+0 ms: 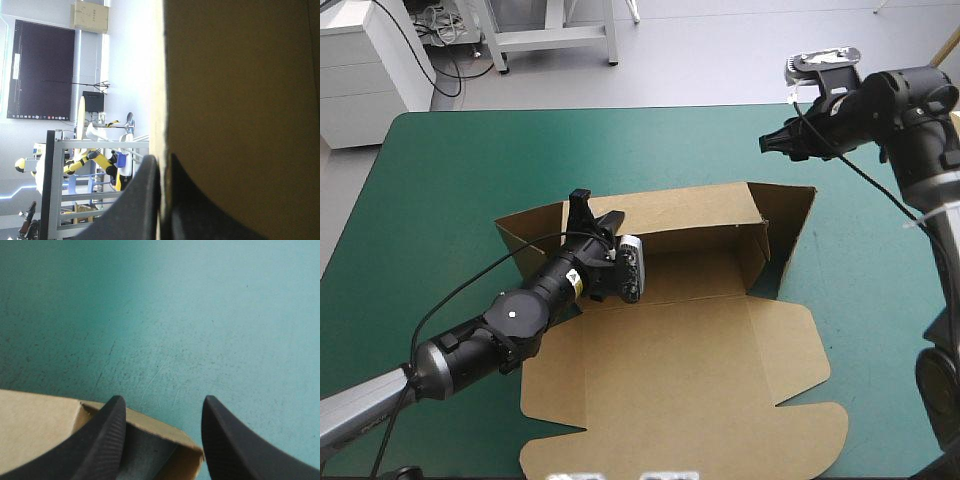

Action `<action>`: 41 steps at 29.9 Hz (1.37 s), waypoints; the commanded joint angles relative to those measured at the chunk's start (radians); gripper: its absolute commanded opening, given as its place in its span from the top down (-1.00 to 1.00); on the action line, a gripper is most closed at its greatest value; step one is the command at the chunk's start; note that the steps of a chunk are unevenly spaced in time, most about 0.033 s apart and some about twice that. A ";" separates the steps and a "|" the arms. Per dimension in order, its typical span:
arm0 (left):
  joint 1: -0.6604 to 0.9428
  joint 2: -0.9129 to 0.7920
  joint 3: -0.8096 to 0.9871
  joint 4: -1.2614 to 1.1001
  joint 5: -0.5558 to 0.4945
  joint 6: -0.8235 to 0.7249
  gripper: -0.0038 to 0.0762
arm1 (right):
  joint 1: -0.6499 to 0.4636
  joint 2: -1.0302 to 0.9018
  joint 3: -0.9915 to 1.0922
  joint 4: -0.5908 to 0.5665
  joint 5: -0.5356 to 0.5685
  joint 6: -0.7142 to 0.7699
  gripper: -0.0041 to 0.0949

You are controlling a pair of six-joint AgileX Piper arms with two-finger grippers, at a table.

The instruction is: Fold the box

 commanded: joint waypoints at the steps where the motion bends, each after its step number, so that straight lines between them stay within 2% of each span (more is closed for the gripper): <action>1: -0.008 -0.025 -0.025 0.002 0.007 -0.022 0.92 | -0.006 0.053 -0.085 0.009 -0.047 -0.051 0.02; 9: -0.008 -0.025 -0.025 0.002 0.007 -0.022 0.92 | -0.006 0.209 -0.176 0.014 -0.047 -0.087 0.02; 16: -0.008 -0.025 -0.025 0.008 0.007 -0.022 0.92 | -0.006 0.244 -0.176 0.051 -0.045 -0.087 0.02; 41: -0.008 -0.025 -0.025 0.002 0.011 -0.023 0.92 | -0.006 0.030 0.221 0.046 -0.047 -0.113 0.02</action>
